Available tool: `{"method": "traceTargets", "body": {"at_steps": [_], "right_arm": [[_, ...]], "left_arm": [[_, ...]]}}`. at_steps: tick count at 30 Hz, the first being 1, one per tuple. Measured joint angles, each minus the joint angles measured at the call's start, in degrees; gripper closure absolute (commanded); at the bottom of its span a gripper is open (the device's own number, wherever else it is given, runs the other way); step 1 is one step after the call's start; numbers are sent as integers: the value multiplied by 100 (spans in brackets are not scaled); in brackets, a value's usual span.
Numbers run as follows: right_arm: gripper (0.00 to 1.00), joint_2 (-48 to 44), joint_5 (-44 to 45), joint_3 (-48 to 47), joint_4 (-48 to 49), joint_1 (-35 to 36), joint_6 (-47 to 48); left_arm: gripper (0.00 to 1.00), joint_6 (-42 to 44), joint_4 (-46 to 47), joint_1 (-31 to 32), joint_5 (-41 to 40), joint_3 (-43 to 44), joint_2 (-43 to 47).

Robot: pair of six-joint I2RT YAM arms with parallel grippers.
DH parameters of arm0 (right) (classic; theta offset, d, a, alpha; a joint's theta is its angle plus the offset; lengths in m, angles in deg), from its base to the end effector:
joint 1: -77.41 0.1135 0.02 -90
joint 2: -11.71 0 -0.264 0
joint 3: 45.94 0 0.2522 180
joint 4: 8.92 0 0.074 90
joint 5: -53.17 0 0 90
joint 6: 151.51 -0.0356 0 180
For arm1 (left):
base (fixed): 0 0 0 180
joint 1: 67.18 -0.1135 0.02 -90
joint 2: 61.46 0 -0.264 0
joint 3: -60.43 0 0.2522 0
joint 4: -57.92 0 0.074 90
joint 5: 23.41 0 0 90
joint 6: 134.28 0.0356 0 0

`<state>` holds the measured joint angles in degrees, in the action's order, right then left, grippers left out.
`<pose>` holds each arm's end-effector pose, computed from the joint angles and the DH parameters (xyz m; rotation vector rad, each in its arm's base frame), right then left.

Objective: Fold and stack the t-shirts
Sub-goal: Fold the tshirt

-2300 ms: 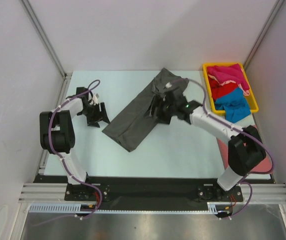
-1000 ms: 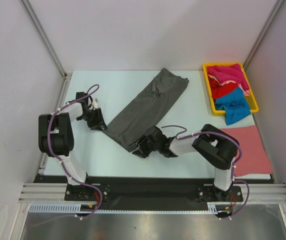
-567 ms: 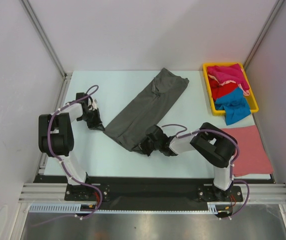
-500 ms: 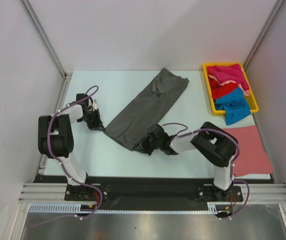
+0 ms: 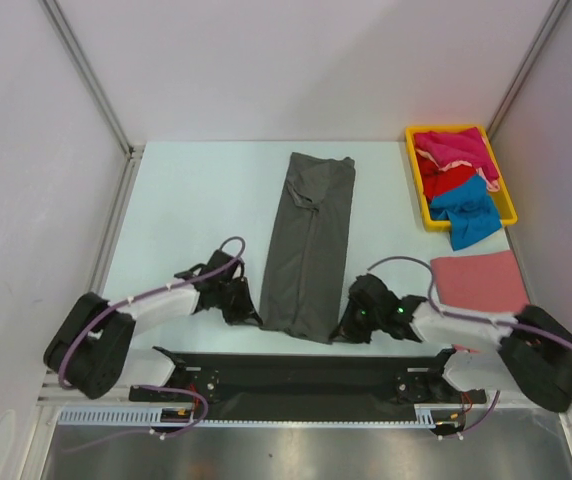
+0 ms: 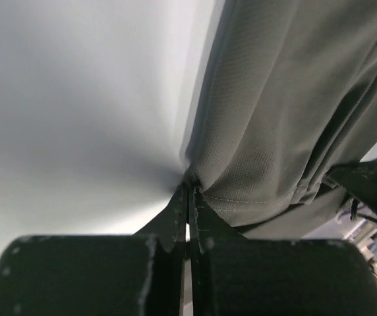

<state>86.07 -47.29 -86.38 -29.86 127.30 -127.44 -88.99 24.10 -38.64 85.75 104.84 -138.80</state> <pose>0.1373 0.1731 0.1378 0.3136 2.8132 0.8966 0.1844 -0.1136 0.1351 -0.3103 2.9049 -0.7538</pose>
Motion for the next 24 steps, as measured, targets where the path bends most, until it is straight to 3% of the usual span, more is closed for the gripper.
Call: {"method": "traceTargets", "body": {"at_steps": [4, 9, 16, 24], "right_arm": [[100, -1858, 190, 892, -1091, 87, 20], [100, -3805, 339, 1327, -2105, 144, 13], [100, -3663, 376, 1342, -2614, 46, 229], [100, -3025, -7, 673, -2811, -903, 1062]], "left_arm": [[100, -929, 225, 671, -68, -518, 527], [100, -1727, 621, 1351, -70, -671, 483], [100, -2271, 715, 2164, -96, -356, 39], [91, -2557, 31, 2223, -514, -273, 466]]}}
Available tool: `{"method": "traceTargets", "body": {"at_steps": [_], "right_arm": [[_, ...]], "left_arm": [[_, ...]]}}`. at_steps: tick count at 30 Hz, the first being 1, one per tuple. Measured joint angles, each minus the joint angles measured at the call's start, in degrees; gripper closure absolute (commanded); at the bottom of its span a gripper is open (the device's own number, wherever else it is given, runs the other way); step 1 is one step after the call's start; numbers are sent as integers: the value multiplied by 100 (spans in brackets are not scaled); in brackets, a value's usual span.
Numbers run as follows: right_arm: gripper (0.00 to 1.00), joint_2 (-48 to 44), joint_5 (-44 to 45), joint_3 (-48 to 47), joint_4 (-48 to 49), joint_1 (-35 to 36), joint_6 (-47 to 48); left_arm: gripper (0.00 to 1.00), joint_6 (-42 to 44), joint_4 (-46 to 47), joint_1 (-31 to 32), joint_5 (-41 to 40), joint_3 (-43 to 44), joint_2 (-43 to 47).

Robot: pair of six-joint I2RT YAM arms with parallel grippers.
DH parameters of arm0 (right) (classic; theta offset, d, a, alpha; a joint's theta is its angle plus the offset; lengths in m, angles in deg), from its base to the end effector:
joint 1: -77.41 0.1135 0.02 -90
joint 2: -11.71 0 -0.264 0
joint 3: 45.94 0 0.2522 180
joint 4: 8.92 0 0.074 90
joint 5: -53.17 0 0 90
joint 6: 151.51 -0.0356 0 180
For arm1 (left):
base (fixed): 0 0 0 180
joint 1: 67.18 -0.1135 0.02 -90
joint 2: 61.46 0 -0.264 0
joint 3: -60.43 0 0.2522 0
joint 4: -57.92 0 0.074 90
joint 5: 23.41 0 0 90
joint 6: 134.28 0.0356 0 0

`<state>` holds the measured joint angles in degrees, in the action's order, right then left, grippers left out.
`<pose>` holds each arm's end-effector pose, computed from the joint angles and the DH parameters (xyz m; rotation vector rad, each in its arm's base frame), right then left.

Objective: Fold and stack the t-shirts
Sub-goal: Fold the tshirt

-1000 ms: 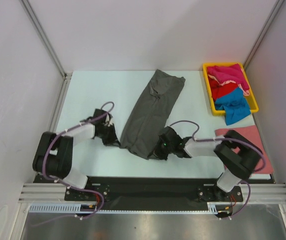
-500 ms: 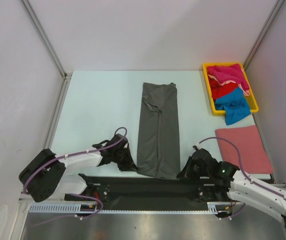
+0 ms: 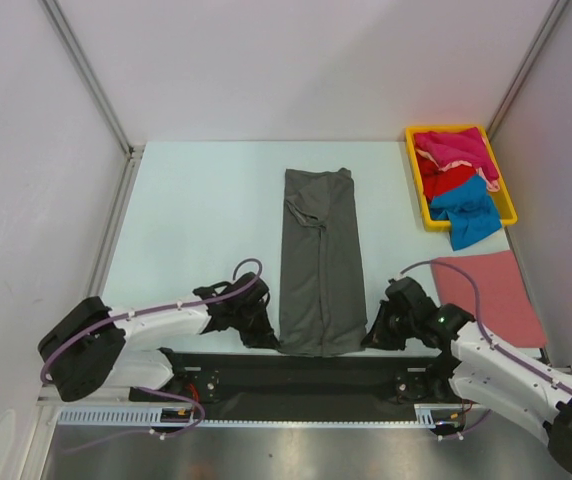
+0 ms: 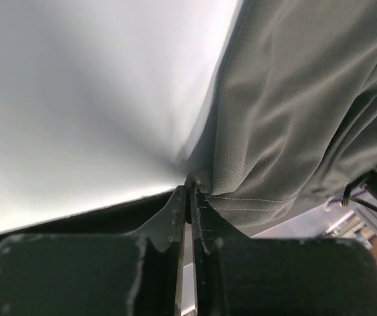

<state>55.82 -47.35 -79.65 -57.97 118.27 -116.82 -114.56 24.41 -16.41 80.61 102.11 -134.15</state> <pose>0.0970 0.0925 0.1579 0.2847 2.8106 0.7476 0.1225 -0.1637 0.1376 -0.4309 3.0039 -0.7806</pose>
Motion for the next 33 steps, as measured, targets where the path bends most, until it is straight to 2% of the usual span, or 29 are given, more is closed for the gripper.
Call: {"method": "traceTargets", "body": {"at_steps": [5, 9, 16, 21, 26, 33], "right_arm": [[100, 595, -468, -846, 13, -973, 828], [100, 1589, -903, -1491, 155, -1687, 1517], [100, 3753, -1362, -3101, 286, -2459, 2503], [100, 4760, -1596, -4120, 361, -2771, 2981], [100, 5650, -1899, -4920, 367, -3053, 3305], [100, 6328, -2256, -5576, 337, -3178, 3464]], "left_arm": [[92, 361, -671, -247, -256, 979, -313], [92, 815, -809, -688, -317, 1908, -820], [94, 1665, -1108, -1484, -269, 3740, -2356], [96, 2124, -1283, -1888, -168, 4927, -3530], [100, 2288, -1410, -2177, -118, 5414, -4098], [100, 2282, -1414, -2406, -118, 5510, -4157]]}}
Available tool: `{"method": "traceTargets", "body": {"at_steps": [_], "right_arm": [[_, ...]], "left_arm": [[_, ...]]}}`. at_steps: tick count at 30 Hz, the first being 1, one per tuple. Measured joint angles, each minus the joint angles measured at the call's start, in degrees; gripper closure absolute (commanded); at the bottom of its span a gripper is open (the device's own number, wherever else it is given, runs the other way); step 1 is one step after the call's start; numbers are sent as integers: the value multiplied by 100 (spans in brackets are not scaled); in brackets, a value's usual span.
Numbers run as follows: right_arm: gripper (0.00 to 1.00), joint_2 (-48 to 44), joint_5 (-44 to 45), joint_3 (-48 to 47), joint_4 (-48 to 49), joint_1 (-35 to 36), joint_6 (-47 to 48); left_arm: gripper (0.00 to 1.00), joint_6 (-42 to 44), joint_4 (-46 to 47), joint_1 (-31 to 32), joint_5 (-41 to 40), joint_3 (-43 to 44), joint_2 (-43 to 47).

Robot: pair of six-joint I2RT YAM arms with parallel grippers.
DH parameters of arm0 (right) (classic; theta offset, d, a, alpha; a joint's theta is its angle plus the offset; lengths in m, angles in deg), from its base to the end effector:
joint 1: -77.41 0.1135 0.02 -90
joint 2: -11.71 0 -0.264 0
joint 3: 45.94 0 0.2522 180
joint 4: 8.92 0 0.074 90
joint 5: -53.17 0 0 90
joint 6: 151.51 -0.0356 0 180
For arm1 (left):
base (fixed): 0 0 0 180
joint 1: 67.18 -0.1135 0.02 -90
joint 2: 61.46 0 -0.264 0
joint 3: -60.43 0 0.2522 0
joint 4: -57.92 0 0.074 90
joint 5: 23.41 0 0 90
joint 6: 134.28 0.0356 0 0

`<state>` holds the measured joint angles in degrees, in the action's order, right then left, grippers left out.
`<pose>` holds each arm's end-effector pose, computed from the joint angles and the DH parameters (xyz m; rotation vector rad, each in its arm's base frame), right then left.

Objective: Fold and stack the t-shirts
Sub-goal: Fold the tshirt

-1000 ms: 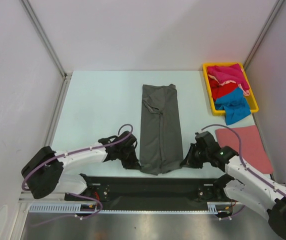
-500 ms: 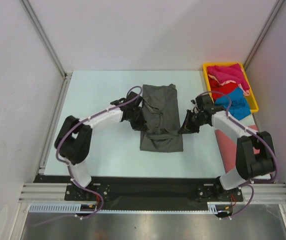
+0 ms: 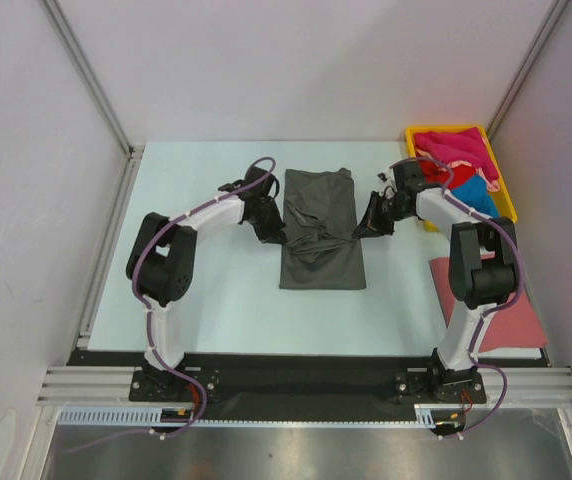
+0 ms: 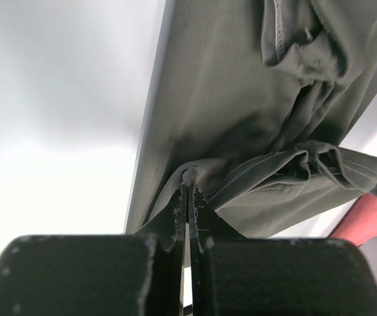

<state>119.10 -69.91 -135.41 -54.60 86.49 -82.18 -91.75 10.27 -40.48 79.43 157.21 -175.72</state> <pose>0.3771 0.0800 0.1948 0.0854 2.7010 0.9361 0.3670 -0.1934 0.1798 -0.4458 2.8265 -0.6371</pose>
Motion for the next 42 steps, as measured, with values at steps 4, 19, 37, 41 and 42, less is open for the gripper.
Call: {"method": "traceTargets", "body": {"at_steps": [4, 19, 37, 41, 42], "right_arm": [[100, 212, -192, -133, 9, 0, 2], [74, 903, -332, -820, -39, -63, -28], [97, -844, 116, 546, 61, 345, 107], [99, -730, 28, 1185, 1091, 702, -363], [100, -649, 15, 1305, 1325, 745, -498]], "left_arm": [[99, 0, 2, -116, 46, 85, -68], [68, 17, -144, -267, 85, 809, -656], [83, 522, 2227, 463, 890, -1368, 1239], [85, 431, 2715, 881, 1176, -1460, 592], [85, 413, 2791, 911, 1213, -1456, 450]]}}
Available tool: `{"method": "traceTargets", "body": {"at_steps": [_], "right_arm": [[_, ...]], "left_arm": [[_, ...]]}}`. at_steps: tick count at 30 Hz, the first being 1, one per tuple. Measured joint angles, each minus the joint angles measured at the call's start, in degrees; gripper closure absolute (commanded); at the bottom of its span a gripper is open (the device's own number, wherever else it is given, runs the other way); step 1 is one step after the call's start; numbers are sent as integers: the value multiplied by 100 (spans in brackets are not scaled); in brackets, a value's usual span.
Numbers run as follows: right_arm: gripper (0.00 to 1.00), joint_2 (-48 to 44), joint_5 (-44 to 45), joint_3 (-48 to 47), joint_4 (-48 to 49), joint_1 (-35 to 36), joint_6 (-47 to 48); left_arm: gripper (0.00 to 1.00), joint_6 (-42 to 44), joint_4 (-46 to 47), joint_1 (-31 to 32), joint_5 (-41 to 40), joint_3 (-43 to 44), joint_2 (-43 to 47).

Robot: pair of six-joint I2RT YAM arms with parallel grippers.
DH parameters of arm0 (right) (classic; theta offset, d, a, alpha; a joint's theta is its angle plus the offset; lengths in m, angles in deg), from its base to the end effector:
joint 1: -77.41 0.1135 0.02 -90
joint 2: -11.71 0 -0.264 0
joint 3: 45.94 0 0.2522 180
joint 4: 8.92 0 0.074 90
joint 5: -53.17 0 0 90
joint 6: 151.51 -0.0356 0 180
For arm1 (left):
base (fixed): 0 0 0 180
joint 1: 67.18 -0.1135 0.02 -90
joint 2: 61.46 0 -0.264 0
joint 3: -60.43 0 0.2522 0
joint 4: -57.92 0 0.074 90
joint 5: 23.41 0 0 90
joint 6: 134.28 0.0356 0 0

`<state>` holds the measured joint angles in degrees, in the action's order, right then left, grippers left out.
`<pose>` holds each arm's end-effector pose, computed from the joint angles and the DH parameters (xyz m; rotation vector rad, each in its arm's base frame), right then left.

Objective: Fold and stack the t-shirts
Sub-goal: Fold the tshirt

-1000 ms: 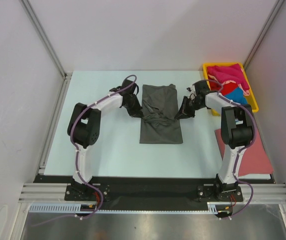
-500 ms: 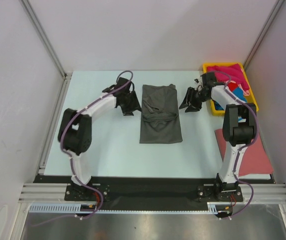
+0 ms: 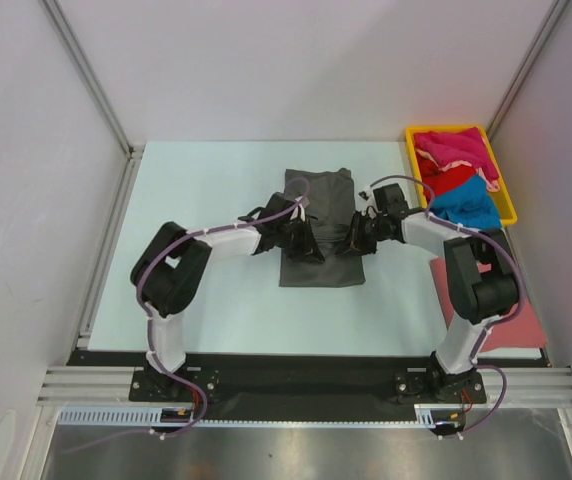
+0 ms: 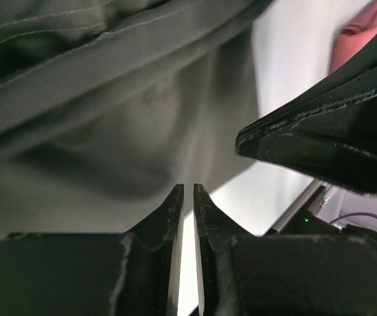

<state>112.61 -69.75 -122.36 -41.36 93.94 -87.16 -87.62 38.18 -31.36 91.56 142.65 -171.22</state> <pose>0.3359 0.1199 0.1812 -0.0209 2.6410 1.0064 0.3196 -0.2492 0.1673 0.0545 2.6277 -1.0994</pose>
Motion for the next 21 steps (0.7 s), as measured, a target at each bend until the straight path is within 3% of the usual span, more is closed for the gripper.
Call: {"method": "traceTargets", "body": {"at_steps": [6, 11, 17, 21], "right_arm": [[100, 610, 70, 133, 933, 144, -463], [100, 1071, 225, -175, 1123, 133, -522], [99, 1591, 450, -1117, 1038, -79, -422], [99, 1945, 562, -1893, 876, -339, -317]], "left_arm": [[84, 68, 68, -103, 42, 295, -590], [83, 267, 74, -361, 50, 723, -920], [81, 616, -131, -817, 33, 1665, -1567], [73, 892, -422, -1049, 28, 2468, -1971]]}}
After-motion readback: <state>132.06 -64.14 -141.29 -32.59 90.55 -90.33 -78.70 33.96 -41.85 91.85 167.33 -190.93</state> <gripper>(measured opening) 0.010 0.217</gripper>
